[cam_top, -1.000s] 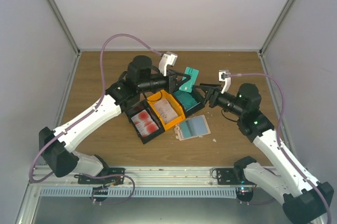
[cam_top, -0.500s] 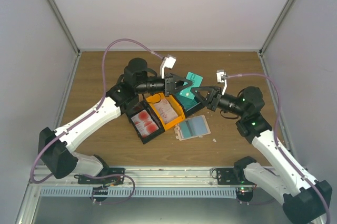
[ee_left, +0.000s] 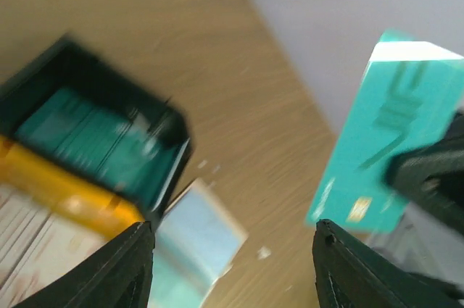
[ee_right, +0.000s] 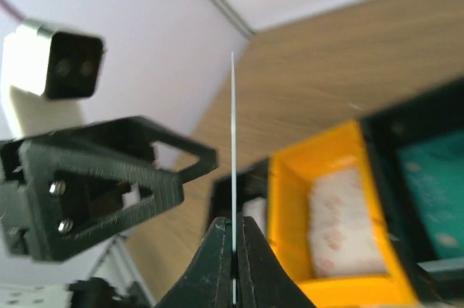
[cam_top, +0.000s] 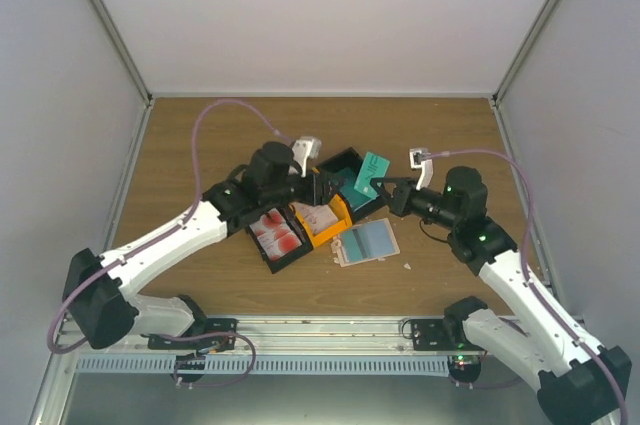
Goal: Put the credit cards into the card holder
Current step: Pick up the credit card from the storage box, then move the storage box to the center of the board, then insert the credit card into the card holder.
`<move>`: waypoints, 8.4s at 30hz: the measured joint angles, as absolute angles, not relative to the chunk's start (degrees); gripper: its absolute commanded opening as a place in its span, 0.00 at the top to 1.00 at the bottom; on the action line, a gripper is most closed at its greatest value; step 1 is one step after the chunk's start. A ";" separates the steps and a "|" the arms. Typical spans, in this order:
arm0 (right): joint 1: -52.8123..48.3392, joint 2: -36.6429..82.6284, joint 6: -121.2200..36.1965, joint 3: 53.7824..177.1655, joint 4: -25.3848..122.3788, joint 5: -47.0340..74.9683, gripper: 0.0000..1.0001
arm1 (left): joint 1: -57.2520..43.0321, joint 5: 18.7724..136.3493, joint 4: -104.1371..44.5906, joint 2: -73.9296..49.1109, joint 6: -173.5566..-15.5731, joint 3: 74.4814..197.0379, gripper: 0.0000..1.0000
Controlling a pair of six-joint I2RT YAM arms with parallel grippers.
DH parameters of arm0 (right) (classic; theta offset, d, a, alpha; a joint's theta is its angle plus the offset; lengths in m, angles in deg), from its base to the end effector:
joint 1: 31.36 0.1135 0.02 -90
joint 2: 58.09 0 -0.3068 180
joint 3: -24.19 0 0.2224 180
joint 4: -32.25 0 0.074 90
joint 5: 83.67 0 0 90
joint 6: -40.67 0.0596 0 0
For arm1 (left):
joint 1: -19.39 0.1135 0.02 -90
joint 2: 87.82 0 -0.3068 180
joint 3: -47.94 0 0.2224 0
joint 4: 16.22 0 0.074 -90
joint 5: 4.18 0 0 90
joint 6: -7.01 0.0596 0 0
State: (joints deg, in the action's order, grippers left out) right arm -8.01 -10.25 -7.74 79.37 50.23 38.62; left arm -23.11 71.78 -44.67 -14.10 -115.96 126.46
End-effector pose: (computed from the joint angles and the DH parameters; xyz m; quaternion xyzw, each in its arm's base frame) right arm 0.1314 0.0914 0.3464 -0.0581 0.7581 0.5098 0.4025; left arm 0.1940 -0.1974 0.3737 0.1357 0.8223 -0.4133 0.3669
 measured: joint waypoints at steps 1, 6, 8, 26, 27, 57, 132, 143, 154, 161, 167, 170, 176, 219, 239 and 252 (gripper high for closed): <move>-8.03 -10.21 -8.88 79.28 53.09 36.83 1.00 | -23.83 73.79 -46.09 -13.80 -115.91 125.41 0.43; -8.03 -9.93 -12.84 77.27 65.20 28.39 0.99 | -30.24 81.29 -52.61 -8.77 -117.62 120.87 0.58; -8.01 -9.95 -13.58 76.22 68.70 25.99 1.00 | -32.97 83.06 -54.64 -5.78 -118.78 119.75 0.60; -8.03 -9.07 -15.94 74.93 76.65 20.02 1.00 | -35.22 88.98 -61.70 6.95 -127.34 118.92 0.50; -8.01 -8.81 -16.14 74.93 76.65 20.22 1.00 | -34.52 89.26 -61.68 7.30 -127.28 118.94 0.50; -8.88 14.99 -21.40 74.17 72.72 29.42 0.99 | -26.74 85.96 -51.56 6.25 -124.98 117.09 0.50; -8.93 18.03 -1.91 63.13 49.70 49.77 0.99 | -34.26 82.90 -32.96 -0.90 -135.08 98.20 0.80; -8.93 24.98 -2.02 63.11 45.81 52.48 0.99 | -34.26 82.82 -32.70 -0.77 -135.02 98.20 0.78; -8.93 28.08 -2.10 64.94 45.33 53.44 0.98 | -34.26 81.92 -30.95 0.17 -134.84 98.33 0.78; -8.75 30.66 -2.37 66.56 45.33 53.55 0.92 | -34.26 81.07 -29.53 0.78 -134.47 98.33 0.78; -8.21 31.80 -4.88 68.07 47.13 52.80 0.80 | -34.26 79.98 -28.37 1.35 -133.88 98.35 0.78; -8.03 31.10 -6.61 69.05 49.75 51.69 0.65 | -34.26 79.45 -27.93 1.59 -133.57 98.38 0.78; -7.57 26.95 -9.67 70.95 56.02 46.23 0.51 | -34.26 78.95 -27.65 1.72 -133.42 98.40 0.78; 5.24 28.10 -15.37 85.95 76.83 8.44 0.38 | -34.59 80.57 -30.03 5.59 -133.53 103.71 0.74; 5.24 29.98 -19.09 85.68 72.24 19.45 0.44 | -34.59 80.67 -30.34 9.26 -131.41 107.77 0.76; 4.71 28.72 -18.78 85.29 72.09 18.73 0.40 | -34.61 81.13 -31.10 9.02 -130.36 108.04 0.68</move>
State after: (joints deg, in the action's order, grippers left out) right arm 4.71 28.72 -18.78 85.29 72.09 18.73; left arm -34.61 81.13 -31.10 9.02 -130.36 108.04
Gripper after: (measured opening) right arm 0.588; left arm 0.262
